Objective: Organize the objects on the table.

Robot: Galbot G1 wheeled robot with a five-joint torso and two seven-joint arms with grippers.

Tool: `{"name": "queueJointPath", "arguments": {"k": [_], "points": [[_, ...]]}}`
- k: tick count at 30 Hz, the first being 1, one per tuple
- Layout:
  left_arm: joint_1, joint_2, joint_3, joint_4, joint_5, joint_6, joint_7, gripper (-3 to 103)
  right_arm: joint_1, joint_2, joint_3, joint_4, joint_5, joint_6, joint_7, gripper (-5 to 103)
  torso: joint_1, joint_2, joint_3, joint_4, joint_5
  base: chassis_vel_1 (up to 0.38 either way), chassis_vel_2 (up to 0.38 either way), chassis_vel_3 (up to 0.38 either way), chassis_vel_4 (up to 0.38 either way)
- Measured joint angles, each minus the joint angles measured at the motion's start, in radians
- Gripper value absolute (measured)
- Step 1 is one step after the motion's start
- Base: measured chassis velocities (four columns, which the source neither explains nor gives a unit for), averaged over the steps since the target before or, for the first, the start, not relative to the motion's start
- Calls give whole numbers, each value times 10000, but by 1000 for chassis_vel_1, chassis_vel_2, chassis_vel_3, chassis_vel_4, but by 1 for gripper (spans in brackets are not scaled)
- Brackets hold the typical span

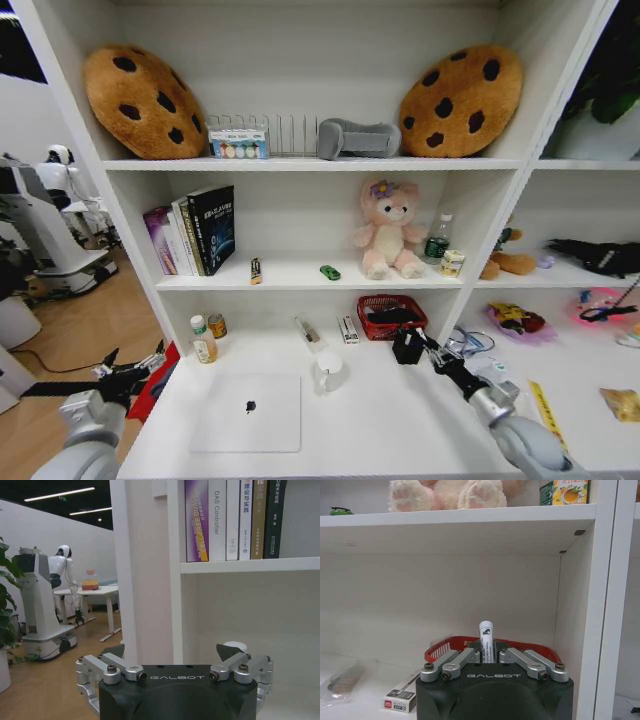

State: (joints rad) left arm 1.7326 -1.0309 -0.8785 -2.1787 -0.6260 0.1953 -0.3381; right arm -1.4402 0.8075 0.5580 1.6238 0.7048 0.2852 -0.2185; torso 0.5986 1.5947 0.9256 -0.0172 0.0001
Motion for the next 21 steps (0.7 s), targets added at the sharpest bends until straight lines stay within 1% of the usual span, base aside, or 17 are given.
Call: {"name": "queueJointPath", "arguments": {"k": [2, 5, 13, 15, 18, 21], "points": [[-26, 48, 34, 23, -18, 13, 0, 100, 157, 16, -38, -54, 86, -34, 117, 12, 0, 0, 0, -7, -3, 0, 0, 0, 0], [-81, 118, 63, 70, -38, 20, 1, 100, 271, 64, -41, -111, 125, -15, 204, 12, 0, 0, 0, -2, -2, 0, 0, 0, 0], [-237, 255, 179, 150, -96, 45, 6, 100, 652, 157, -171, -323, 183, -6, 344, 12, 0, 0, 0, -4, -1, 0, 0, 0, 0], [-243, 264, 200, 161, -98, 51, 7, 100, 790, 177, -259, -388, 187, -6, 362, 12, 0, 0, 0, -6, -1, 0, 0, 0, 0], [-218, 273, 217, 158, -96, 58, 8, 100, 1411, 231, -659, -626, 202, -52, 481, 12, 0, 0, -1, 0, -1, 0, 0, 0, 0], [-198, 278, 215, 148, -96, 60, 9, 100, 1695, 259, -820, -756, 203, -69, 533, 12, 0, 0, -1, 0, -1, 0, 0, 0, 0]]}}
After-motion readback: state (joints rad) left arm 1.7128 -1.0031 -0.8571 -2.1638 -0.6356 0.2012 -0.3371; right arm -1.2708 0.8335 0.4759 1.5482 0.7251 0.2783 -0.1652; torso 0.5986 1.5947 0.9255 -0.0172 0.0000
